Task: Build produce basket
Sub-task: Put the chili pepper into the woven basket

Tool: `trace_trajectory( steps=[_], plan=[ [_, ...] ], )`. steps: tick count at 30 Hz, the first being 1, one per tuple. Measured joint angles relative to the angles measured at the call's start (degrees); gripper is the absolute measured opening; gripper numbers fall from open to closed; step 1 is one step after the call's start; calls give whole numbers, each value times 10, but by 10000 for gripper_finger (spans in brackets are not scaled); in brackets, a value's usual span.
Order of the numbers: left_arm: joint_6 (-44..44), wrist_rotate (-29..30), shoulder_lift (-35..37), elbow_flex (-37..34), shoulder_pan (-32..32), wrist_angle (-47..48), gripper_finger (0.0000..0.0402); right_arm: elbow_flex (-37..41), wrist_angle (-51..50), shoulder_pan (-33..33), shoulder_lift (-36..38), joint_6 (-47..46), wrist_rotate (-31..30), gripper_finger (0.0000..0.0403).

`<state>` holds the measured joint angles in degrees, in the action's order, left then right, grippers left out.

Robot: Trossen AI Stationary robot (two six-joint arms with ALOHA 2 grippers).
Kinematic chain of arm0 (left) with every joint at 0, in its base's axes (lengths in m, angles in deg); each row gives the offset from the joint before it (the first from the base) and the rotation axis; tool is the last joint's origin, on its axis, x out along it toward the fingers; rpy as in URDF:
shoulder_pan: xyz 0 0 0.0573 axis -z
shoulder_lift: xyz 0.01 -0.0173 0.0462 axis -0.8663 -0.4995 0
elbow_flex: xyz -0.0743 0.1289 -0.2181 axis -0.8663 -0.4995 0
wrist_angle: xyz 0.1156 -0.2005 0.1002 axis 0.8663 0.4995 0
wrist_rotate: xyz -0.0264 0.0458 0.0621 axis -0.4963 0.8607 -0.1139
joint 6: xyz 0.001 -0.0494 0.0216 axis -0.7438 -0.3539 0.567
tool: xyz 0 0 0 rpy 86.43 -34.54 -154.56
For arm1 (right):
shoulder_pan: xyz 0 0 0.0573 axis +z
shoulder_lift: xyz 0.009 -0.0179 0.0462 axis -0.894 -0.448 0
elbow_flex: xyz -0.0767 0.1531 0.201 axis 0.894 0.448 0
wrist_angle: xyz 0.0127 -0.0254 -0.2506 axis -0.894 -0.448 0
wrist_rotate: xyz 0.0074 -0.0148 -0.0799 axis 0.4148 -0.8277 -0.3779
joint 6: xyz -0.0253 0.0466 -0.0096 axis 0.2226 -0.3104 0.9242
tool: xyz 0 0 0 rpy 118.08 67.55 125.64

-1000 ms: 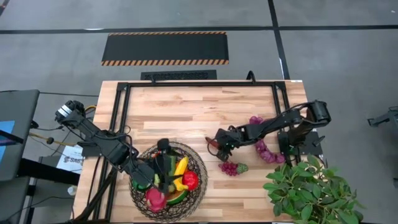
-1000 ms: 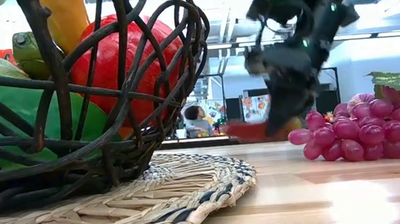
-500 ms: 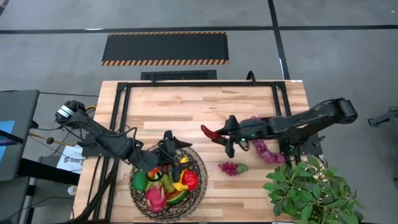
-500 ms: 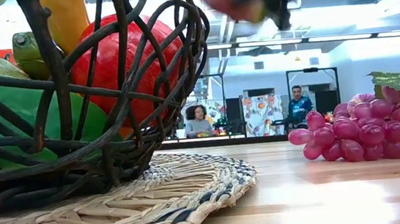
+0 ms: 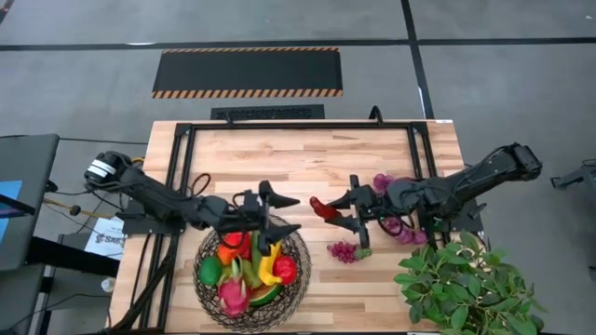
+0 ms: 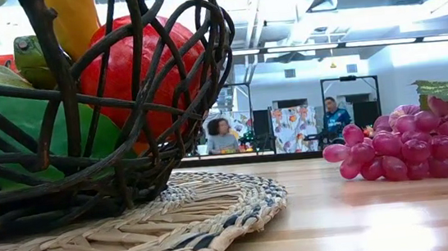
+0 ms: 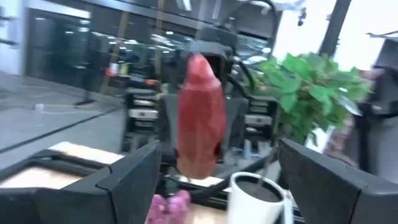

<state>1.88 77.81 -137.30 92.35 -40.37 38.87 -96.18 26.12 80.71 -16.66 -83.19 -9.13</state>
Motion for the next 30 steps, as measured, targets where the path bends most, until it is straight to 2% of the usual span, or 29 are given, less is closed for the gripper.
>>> trace_trajectory(
  steps=[2, 9, 13, 19, 23, 30],
  plan=[
    [-1, -29, -21, 5, -9, -20, 308, 0, 16, -1, -13, 1, 0, 172],
    [51, -55, -89, 36, -19, -83, 308, 0, 45, -1, -42, 10, 7, 177],
    [58, -49, -104, 51, -21, -94, 308, 0, 50, 0, -51, 10, 9, 180],
    [57, -74, -104, 54, -31, -95, 303, 0, 51, -1, -54, 10, 8, 178],
    [48, -104, -104, 54, -38, -82, 272, 0, 50, 2, -54, 10, 9, 183],
    [40, -114, -104, 54, -48, -70, 184, 0, 51, 7, -54, 14, 8, 187]
  ],
)
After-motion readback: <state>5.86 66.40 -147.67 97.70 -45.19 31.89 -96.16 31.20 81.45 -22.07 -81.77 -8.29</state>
